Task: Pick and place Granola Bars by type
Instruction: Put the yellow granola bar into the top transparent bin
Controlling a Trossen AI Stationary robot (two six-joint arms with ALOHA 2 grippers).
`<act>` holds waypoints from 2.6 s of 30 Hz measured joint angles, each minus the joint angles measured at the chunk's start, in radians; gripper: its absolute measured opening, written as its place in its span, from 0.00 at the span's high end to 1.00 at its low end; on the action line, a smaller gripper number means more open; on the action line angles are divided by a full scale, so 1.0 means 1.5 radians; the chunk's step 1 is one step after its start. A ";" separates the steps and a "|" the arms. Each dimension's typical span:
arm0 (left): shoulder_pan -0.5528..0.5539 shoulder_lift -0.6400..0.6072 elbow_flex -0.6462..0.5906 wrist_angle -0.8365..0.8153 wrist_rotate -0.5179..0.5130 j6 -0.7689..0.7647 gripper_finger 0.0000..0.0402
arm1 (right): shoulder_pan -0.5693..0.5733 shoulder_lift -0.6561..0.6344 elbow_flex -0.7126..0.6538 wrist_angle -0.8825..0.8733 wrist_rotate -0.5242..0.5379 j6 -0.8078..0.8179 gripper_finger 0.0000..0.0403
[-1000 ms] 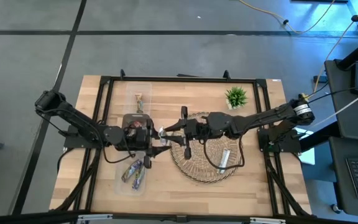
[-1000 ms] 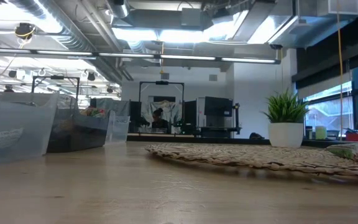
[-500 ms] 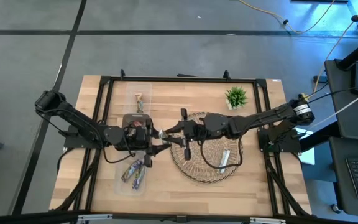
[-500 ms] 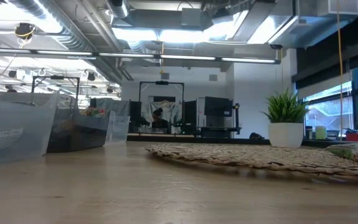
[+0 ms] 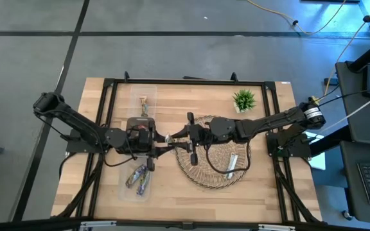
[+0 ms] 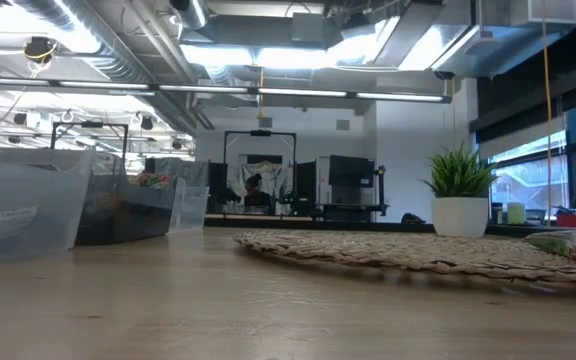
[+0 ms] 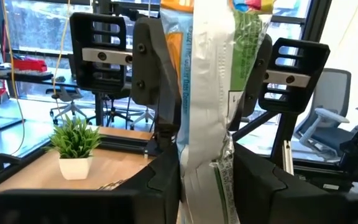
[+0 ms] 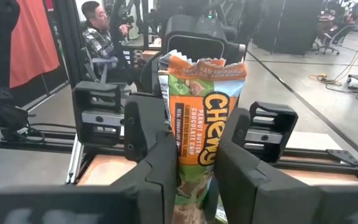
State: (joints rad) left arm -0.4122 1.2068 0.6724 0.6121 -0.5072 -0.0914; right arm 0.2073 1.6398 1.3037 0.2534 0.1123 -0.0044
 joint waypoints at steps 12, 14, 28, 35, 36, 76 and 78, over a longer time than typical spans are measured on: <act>0.001 0.000 0.000 -0.013 0.000 0.000 0.82 | 0.000 0.000 0.000 -0.010 -0.010 -0.002 0.74; 0.001 0.000 0.000 -0.013 0.001 0.000 0.82 | 0.000 -0.001 0.000 -0.014 -0.031 -0.002 0.71; 0.001 -0.029 0.000 -0.118 -0.191 -0.010 0.83 | -0.003 -0.097 0.001 -0.221 0.037 0.090 0.28; 0.042 -0.089 0.000 -0.313 -0.306 -0.187 0.83 | -0.003 -0.131 0.000 -0.441 0.054 0.241 0.26; 0.059 -0.098 0.000 -0.358 -0.299 -0.225 0.83 | -0.003 -0.131 0.000 -0.462 0.054 0.257 0.26; 0.612 0.071 0.000 -0.664 0.110 -0.384 0.83 | 0.014 -0.069 0.000 -0.953 0.043 0.791 0.26; 0.615 0.077 0.000 -0.661 0.110 -0.384 0.83 | 0.020 -0.069 0.000 -0.954 0.036 0.794 0.26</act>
State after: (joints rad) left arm 0.5096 1.3225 0.6724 -0.3795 -0.3424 -0.6670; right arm 0.2372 1.5368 1.3037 -1.1770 0.1669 1.1867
